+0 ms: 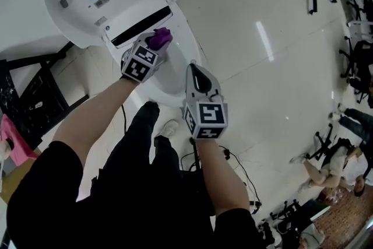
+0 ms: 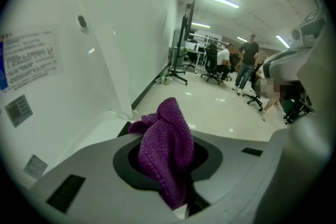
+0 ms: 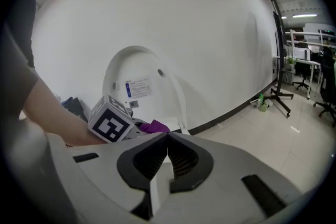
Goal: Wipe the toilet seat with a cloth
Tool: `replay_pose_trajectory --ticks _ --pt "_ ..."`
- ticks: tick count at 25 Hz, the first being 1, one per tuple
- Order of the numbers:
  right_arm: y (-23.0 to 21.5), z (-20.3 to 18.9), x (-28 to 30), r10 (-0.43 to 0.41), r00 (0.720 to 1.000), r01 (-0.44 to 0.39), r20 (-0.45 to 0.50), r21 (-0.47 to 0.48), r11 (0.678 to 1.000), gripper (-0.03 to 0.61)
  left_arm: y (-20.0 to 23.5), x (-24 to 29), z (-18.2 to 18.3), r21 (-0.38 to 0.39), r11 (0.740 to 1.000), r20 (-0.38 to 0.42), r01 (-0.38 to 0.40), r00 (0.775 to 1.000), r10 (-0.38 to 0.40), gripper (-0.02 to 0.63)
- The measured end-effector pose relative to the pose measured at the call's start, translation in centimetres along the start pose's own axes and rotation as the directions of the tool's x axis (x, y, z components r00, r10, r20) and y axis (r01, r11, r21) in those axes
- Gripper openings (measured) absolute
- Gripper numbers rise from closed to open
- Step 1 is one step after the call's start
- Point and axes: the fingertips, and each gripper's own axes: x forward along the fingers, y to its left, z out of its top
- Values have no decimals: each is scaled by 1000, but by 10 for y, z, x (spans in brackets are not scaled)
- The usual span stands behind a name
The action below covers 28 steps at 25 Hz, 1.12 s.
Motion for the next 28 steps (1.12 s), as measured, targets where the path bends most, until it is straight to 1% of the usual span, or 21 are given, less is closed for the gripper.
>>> replay_pose_trajectory --ticks 5,7,9,13,16,18,24,28 --pt "-28 -34 60 -7 1000 8 -29 37 999 17 34 82 -28 -8 1000 -51 5 999 -6 89" --pt "-36 -46 77 -7 999 9 -36 50 999 17 43 110 -38 -13 1000 -53 0 999 0 87" --pt "-43 -56 88 -9 999 11 -40 64 998 17 50 132 -45 -22 1000 -50 -9 999 8 87" --pt "-51 -70 98 -10 999 14 -47 78 997 17 58 166 -67 -58 998 -73 -25 997 20 87" --pt "-56 -77 99 -10 998 14 -55 81 997 17 65 183 -82 -78 995 -100 -59 994 51 87" --pt "-60 -81 100 -12 998 17 -56 91 996 17 70 190 -88 -91 993 -105 -75 992 65 87" --pt "-68 -86 101 -11 999 16 -52 107 994 17 70 196 -89 -89 990 -62 -111 992 106 87" --pt "-71 -85 100 -8 999 13 -43 111 994 17 69 195 -88 -91 989 -52 -115 992 111 87"
